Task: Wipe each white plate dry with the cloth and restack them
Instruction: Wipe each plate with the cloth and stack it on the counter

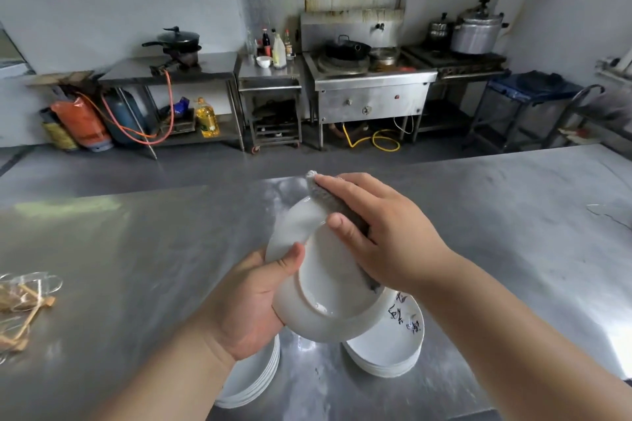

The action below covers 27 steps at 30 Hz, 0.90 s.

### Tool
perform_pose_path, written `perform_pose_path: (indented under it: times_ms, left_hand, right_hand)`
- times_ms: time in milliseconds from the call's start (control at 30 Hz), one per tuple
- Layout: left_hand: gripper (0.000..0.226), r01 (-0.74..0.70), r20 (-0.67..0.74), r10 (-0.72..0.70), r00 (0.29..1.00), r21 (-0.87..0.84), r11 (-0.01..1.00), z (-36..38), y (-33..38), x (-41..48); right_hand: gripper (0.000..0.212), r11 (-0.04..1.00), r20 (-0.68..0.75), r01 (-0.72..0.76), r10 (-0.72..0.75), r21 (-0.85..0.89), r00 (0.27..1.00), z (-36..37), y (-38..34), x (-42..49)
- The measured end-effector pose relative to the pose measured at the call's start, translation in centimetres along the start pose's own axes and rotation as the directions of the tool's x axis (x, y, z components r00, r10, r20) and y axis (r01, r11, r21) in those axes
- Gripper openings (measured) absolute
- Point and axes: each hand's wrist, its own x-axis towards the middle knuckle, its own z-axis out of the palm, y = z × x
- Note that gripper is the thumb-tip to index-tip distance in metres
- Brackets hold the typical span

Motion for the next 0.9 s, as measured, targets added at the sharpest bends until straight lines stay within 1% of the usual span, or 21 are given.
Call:
perform_pose_path:
  times_ms: [67, 100, 167, 233, 300, 367, 400, 467, 500, 567, 600, 633, 700, 767, 833, 867, 900]
  left_hand:
    - [0.054, -0.054, -0.044, 0.052, 0.998, -0.04, 0.998, 0.3, 1.1, 0.2]
    - [0.057, -0.086, -0.069, 0.082, 0.994, -0.062, 0.994, 0.4, 1.7, 0.4]
    - [0.057, -0.124, -0.122, 0.112, 0.986, -0.088, 0.988, 0.3, 2.3, 0.7]
    - [0.057, -0.102, -0.173, 0.087, 0.981, -0.08, 0.992, 0.5, 1.8, 0.7]
    - [0.057, -0.068, -0.175, 0.052, 0.983, -0.087, 0.994, 0.8, 0.7, 0.6]
    - [0.057, -0.052, -0.132, 0.038, 0.991, -0.103, 0.993, 0.9, 0.5, 0.5]
    - [0.06, -0.049, -0.111, 0.038, 0.993, -0.106, 0.993, 0.8, 0.9, 0.4]
    - [0.071, -0.046, -0.088, 0.041, 0.995, -0.066, 0.997, 0.4, 1.9, 0.5]
    - [0.069, -0.044, -0.08, 0.042, 0.996, -0.028, 0.999, 0.2, 2.3, 0.7]
    - [0.059, -0.042, -0.081, 0.043, 0.996, 0.015, 0.999, 0.5, 2.2, 1.0]
    - [0.056, -0.038, -0.095, 0.04, 0.995, 0.025, 0.999, 0.7, 1.8, 1.1]
    - [0.053, -0.036, -0.109, 0.038, 0.993, 0.025, 0.999, 0.8, 1.2, 1.2]
    - [0.05, -0.043, -0.113, 0.044, 0.993, 0.017, 0.999, 0.8, 0.3, 1.3]
    - [0.046, -0.061, -0.116, 0.062, 0.991, 0.013, 0.998, 0.7, 0.0, 1.2]
    - [0.047, -0.078, -0.143, 0.073, 0.987, -0.032, 0.996, 0.3, 0.1, 1.2]
    - [0.051, -0.081, -0.164, 0.071, 0.984, -0.058, 0.995, 0.1, 0.2, 1.4]
    - [0.054, -0.085, -0.181, 0.07, 0.981, -0.077, 0.993, -0.1, 0.1, 1.5]
  right_hand:
    - [0.053, 0.996, -0.055, -0.036, 0.04, 0.077, 0.998, 0.3, 0.3, 0.1]
    - [0.054, 0.987, -0.105, -0.089, 0.103, 0.132, 0.989, 1.0, 0.3, -0.6]
    - [0.057, 0.931, -0.178, -0.222, 0.28, 0.291, 0.943, 3.3, -0.4, -2.7]
    - [0.062, 0.838, -0.171, -0.325, 0.433, 0.438, 0.885, 5.3, -1.4, -4.3]
    - [0.06, 0.797, -0.189, -0.353, 0.492, 0.489, 0.85, 5.5, -0.9, -3.8]
    - [0.052, 0.809, -0.205, -0.337, 0.478, 0.482, 0.854, 3.7, 0.5, -2.1]
    - [0.048, 0.824, -0.191, -0.322, 0.449, 0.466, 0.873, 2.4, 1.1, -1.1]
    - [0.043, 0.88, -0.124, -0.267, 0.339, 0.394, 0.933, 0.0, 2.0, 0.4]
    - [0.04, 0.914, -0.079, -0.231, 0.271, 0.333, 0.959, -0.8, 2.2, 1.0]
    - [0.036, 0.967, 0.015, -0.142, 0.142, 0.21, 0.99, -1.3, 2.0, 2.0]
    - [0.037, 0.981, 0.042, -0.105, 0.1, 0.161, 0.994, -1.2, 1.8, 2.3]
    - [0.038, 0.987, 0.048, -0.094, 0.088, 0.13, 0.995, -1.1, 1.6, 2.5]
    - [0.038, 0.981, 0.016, -0.133, 0.132, 0.141, 0.991, -0.8, 1.5, 2.1]
    - [0.038, 0.951, -0.065, -0.223, 0.241, 0.215, 0.968, 0.4, 1.5, 0.4]
    - [0.048, 0.874, -0.136, -0.346, 0.41, 0.341, 0.902, 2.5, 1.1, -2.1]
    - [0.056, 0.833, -0.127, -0.399, 0.475, 0.382, 0.871, 3.7, 0.4, -3.3]
    - [0.065, 0.819, -0.101, -0.434, 0.502, 0.376, 0.859, 4.8, -0.5, -4.2]
